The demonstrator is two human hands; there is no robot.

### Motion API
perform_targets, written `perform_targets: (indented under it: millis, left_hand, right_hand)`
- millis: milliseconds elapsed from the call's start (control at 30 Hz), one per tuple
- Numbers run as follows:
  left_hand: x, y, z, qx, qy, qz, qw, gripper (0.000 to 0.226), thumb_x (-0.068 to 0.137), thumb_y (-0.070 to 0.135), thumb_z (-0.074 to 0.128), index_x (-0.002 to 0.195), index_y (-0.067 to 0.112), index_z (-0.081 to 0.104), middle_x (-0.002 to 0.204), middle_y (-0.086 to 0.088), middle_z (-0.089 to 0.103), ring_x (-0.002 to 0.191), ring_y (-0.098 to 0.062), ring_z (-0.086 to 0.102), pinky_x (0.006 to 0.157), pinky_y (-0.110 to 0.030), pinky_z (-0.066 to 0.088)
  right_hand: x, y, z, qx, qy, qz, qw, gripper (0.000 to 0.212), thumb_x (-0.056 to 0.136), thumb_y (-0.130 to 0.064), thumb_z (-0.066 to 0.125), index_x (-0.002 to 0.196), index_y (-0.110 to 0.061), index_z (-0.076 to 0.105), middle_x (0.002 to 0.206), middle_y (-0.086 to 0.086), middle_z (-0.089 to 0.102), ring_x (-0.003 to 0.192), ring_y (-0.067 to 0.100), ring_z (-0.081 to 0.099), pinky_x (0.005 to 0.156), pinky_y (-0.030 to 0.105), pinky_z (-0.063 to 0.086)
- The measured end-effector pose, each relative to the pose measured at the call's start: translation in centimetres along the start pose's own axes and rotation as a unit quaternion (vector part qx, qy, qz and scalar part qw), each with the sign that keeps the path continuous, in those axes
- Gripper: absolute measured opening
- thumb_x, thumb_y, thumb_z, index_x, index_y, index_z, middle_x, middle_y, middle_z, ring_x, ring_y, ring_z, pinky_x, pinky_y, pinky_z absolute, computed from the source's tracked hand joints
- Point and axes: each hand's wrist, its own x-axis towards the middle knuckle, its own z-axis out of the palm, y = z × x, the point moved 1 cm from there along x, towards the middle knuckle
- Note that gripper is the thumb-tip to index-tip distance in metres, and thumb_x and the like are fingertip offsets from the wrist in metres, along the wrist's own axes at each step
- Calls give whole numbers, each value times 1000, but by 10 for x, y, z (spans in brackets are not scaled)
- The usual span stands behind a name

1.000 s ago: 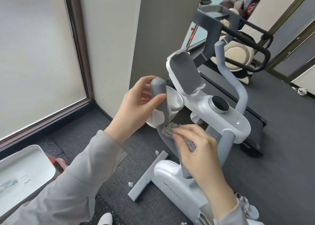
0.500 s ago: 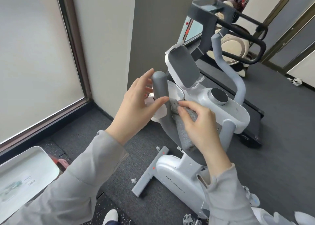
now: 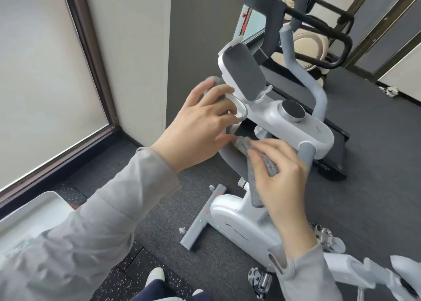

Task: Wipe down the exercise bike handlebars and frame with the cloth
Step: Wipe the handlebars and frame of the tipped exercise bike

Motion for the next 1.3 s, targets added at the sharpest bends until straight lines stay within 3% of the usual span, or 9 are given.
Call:
perform_targets:
  millis: [367, 533, 700, 933, 1100, 1200, 1300]
  left_hand:
    - [-1, -1, 5, 8, 29, -2, 1000, 20, 80, 34, 62, 94, 22, 69, 97, 6, 65, 125, -22, 45, 114, -38, 14]
    - [-2, 6, 6, 7, 41, -25, 999, 18, 82, 27, 59, 90, 16, 70, 99, 1, 65, 128, -24, 44, 116, -40, 14]
    - [-3, 32, 11, -27, 29, -35, 999, 24, 83, 33, 59, 92, 14, 71, 98, 0, 67, 124, -23, 48, 117, -42, 5]
    - [-11, 72, 32, -16, -21, -85, 996, 31, 82, 41, 62, 90, 13, 73, 89, 2, 70, 112, -21, 57, 117, -46, 8]
    - [-6, 107, 44, -15, -32, -118, 992, 36, 81, 49, 56, 91, 17, 71, 86, 4, 69, 105, -20, 59, 117, -41, 5]
    - [-6, 128, 55, -20, -46, -148, 988, 33, 79, 47, 61, 92, 19, 71, 86, 4, 69, 97, -18, 61, 118, -40, 9]
    - [-10, 140, 63, -38, -40, -194, 980, 34, 83, 49, 53, 91, 21, 71, 86, 6, 68, 94, -17, 60, 116, -38, 17]
  right_hand:
    - [-30, 7, -8, -63, -22, 9, 998, 15, 83, 1, 66, 96, -1, 73, 92, 11, 67, 90, 14, 64, 86, 14, 48]
    - [-38, 32, -34, -87, -45, 47, 994, 15, 80, 3, 68, 92, -3, 74, 91, 6, 68, 83, 9, 62, 81, 12, 47]
    - [-34, 54, -48, -87, -83, 40, 992, 14, 81, 0, 69, 93, -5, 74, 92, 3, 67, 85, 5, 59, 82, 15, 46]
    - [-19, 92, -63, -74, -109, 3, 991, 14, 84, -5, 67, 97, -8, 73, 97, 0, 66, 87, 13, 64, 80, 29, 51]
    - [-3, 109, -70, -14, -81, -14, 997, 14, 84, -3, 66, 97, -4, 73, 96, 4, 68, 88, 15, 65, 84, 16, 48]
    - [-8, 110, -71, 27, -117, -52, 991, 15, 83, -3, 67, 97, -5, 73, 97, 4, 67, 92, 11, 62, 87, 17, 48]
    - [-11, 118, -72, 44, -158, -79, 983, 16, 83, -4, 67, 98, -5, 73, 99, 4, 67, 97, 10, 61, 91, 19, 48]
